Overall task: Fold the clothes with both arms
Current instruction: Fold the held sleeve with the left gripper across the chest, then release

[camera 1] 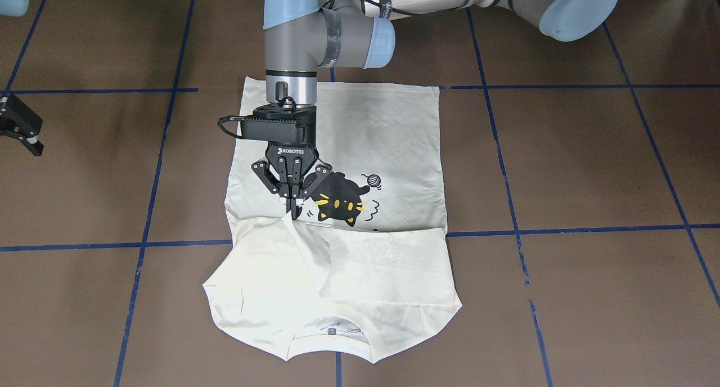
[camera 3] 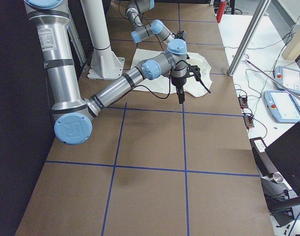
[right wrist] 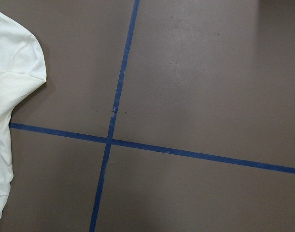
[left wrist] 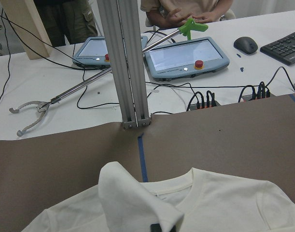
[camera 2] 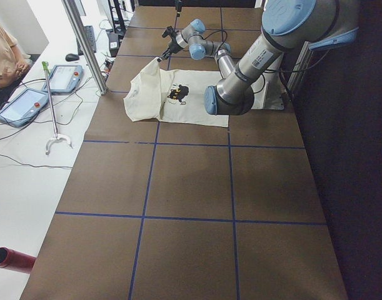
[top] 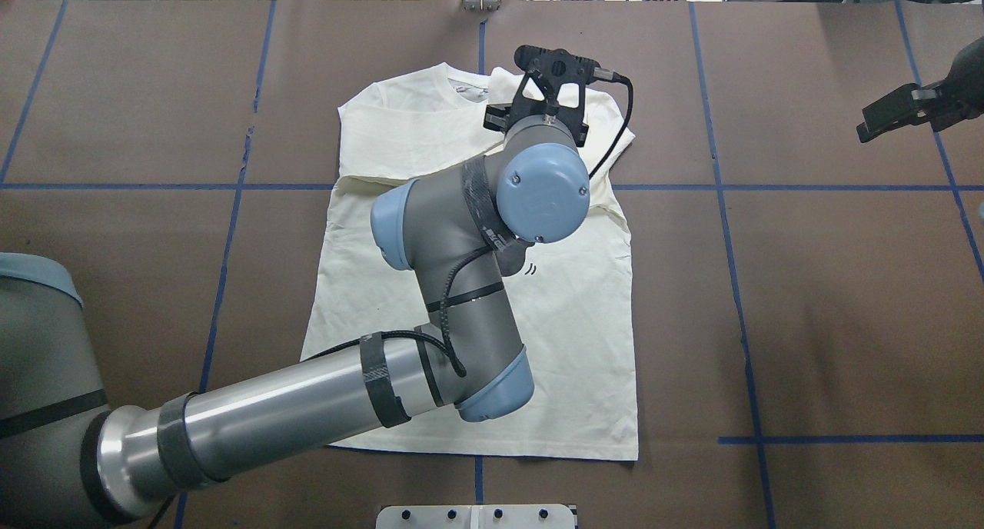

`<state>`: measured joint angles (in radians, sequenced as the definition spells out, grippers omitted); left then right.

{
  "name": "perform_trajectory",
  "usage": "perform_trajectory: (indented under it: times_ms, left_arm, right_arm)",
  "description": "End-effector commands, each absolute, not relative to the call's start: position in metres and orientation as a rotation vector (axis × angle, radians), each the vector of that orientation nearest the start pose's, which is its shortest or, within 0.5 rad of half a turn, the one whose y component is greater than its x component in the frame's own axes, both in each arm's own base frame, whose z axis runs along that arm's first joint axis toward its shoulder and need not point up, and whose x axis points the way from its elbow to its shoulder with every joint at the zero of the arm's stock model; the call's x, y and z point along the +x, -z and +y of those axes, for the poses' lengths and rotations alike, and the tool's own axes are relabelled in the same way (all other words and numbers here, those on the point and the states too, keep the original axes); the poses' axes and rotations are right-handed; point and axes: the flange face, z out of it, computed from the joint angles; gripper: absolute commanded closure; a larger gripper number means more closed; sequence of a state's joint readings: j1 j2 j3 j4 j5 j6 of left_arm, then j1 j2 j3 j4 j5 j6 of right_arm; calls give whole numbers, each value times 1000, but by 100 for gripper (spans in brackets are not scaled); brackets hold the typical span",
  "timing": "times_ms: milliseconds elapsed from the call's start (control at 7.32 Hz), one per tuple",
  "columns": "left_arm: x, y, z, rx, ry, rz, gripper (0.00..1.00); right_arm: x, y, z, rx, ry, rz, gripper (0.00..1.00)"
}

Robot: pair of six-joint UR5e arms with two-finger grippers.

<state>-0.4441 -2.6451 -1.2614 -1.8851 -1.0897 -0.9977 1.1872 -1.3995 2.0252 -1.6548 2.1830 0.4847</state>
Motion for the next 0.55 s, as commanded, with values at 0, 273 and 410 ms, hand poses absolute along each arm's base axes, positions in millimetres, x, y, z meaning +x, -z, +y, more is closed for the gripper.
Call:
perform_trajectory:
  times_ms: [0,273,410]
  left_arm:
    - [660,-41,-489,904,123,748,100]
    - [670,-6,-461,843,88,1000,22]
    - [678,-24,-459,775,89,1037,0]
  right_arm:
    - [-123,-369,-509,227,67,-761,0]
    - [-124,-367,-511,233,71,-760,0]
    - [-124,-366,-513,236,70,-761,0]
